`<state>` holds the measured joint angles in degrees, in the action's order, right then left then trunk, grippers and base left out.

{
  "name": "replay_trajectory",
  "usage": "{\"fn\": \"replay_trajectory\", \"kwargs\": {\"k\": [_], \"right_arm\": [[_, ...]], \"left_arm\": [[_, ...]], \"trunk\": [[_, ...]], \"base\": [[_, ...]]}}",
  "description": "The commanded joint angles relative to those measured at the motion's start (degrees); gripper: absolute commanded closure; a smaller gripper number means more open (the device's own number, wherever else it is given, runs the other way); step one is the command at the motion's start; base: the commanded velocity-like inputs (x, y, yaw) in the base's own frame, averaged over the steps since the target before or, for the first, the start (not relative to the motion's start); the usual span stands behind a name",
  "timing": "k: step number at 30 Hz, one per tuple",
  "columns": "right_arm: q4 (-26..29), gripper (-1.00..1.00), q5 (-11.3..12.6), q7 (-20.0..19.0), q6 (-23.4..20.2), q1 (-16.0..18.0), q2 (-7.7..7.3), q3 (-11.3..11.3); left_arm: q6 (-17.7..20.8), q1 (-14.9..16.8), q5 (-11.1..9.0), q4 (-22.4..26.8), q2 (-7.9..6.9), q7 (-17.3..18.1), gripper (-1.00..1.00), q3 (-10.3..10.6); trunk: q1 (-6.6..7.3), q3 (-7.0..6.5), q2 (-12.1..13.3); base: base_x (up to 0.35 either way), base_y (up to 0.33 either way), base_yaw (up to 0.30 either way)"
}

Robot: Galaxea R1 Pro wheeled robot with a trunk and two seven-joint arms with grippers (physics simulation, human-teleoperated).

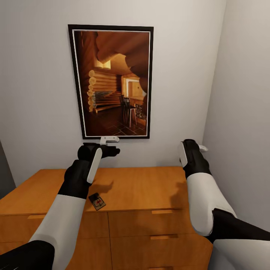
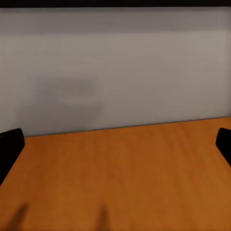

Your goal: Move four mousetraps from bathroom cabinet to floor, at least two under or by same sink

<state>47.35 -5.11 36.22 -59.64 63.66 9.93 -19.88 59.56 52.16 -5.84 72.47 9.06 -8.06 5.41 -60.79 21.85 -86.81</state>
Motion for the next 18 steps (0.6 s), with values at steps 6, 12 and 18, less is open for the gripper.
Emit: {"fn": "replay_trajectory", "kwargs": {"k": [6,12,18], "right_arm": [[-0.1,1.0,-0.5,-9.2,-0.4,0.1,0.07,5.3],[0.0,1.0,-0.6,-22.9,-0.4,0.1,0.07,14.9],[0.2,1.0,-0.6,-33.4,-0.4,0.1,0.07,19.7]], "left_arm": [[0.2,0.0,-0.7,-0.1,-0.01,-0.6,-1.0,0.0],[0.2,0.0,-0.7,-0.1,-0.05,-0.6,-1.0,0.0],[0.2,0.0,-0.7,-0.2,-0.09,-0.6,-1.0,0.0]], "trunk": [[0.0,0.07,0.0],[0.0,0.07,0.0],[0.0,0.07,0.0]], "base": [[0.0,0.0,0.0],[0.0,0.0,0.0],[0.0,0.0,0.0]]}}
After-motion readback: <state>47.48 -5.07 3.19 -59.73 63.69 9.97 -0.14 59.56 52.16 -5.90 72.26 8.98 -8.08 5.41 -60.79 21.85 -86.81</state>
